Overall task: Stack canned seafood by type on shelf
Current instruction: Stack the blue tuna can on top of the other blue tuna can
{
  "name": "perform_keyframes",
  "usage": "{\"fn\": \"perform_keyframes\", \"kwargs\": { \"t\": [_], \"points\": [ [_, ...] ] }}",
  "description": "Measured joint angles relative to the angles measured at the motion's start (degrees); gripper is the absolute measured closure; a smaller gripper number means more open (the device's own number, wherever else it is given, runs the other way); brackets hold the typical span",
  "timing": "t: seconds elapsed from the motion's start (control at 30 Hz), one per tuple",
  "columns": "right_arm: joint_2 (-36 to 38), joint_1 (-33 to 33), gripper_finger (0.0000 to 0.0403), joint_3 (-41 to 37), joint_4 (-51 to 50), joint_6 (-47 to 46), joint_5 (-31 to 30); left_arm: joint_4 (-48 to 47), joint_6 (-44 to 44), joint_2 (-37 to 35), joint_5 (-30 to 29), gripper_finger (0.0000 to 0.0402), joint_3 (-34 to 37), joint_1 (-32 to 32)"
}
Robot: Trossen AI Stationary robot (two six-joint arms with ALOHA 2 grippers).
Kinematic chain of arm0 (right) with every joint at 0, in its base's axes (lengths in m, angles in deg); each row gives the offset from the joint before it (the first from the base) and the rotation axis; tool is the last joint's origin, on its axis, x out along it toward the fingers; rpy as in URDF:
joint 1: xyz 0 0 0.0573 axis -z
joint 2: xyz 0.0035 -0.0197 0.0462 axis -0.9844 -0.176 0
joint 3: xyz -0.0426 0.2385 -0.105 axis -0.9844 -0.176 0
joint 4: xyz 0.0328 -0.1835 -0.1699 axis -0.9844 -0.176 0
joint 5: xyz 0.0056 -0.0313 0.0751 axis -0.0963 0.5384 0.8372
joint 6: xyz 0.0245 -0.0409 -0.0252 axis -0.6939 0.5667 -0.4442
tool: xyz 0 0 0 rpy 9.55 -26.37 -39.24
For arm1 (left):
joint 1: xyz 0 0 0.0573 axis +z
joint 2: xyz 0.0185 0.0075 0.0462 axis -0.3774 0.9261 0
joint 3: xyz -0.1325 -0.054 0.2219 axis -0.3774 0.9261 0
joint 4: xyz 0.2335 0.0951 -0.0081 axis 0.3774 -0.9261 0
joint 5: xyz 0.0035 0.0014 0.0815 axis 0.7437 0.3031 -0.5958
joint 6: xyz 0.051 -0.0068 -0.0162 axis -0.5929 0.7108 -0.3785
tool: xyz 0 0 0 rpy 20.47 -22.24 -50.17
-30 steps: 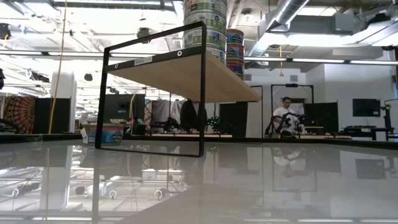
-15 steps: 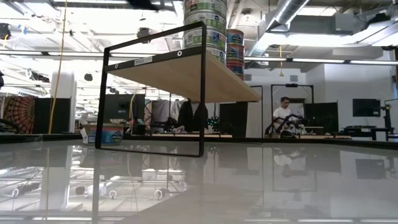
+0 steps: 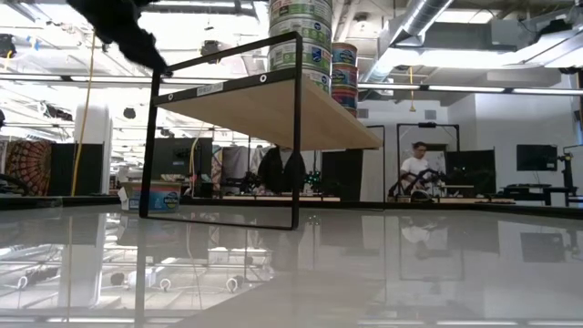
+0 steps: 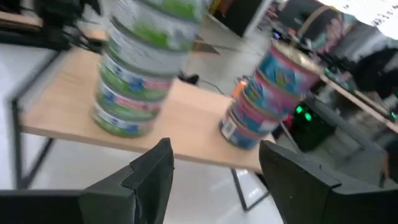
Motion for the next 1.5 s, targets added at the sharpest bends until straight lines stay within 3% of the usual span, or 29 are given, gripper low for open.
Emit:
{"fn": "perform_keyframes", "kwargs": {
  "t": [0.2, 0.43, 0.6, 0.83, 1.1, 1.27, 1.4, 1.5],
  "points": [
    [1.4, 4.8, 0.0134, -6.1, 1.6, -5.8, 4.6, 0.2, 1.4, 2.4, -0.1, 0.0107, 2.2, 0.0],
    [2.1, 5.7, 0.0145, -9.5, 4.4, -8.4, 4.6, -6.6, -0.7, 6.2, 3.4, 0.0107, 2.3, -0.4],
    [2.6, 6.9, 0.0148, -10.8, 4.8, -9.6, 3.7, -7.1, -0.8, 7.9, 3.8, 0.0107, 4.5, -2.6],
    [6.1, 9.5, 0.0148, -18.0, 9.6, -11.4, 6.9, -5.0, 0.1, 7.9, 5.6, 0.0107, 7.7, -7.7],
    [10.0, 10.3, 0.0149, -22.0, 15.0, -8.7, 5.9, -5.2, 1.5, 8.4, 2.3, 0.0107, 7.7, -12.4],
    [10.9, 10.3, 0.0149, -22.0, 21.9, 0.5, 3.1, -5.2, 1.9, 13.0, -0.2, 0.0107, 7.6, -12.5],
    [11.4, 11.0, 0.0149, -22.0, 27.6, 8.3, 3.0, -6.1, 0.1, 17.7, -10.4, 0.0107, 7.6, -12.5],
    [12.0, 10.7, 0.0149, -22.0, 30.6, 12.0, 3.0, -6.0, -1.5, 18.7, -12.8, 0.011, 7.6, -12.5]
  ]
}}
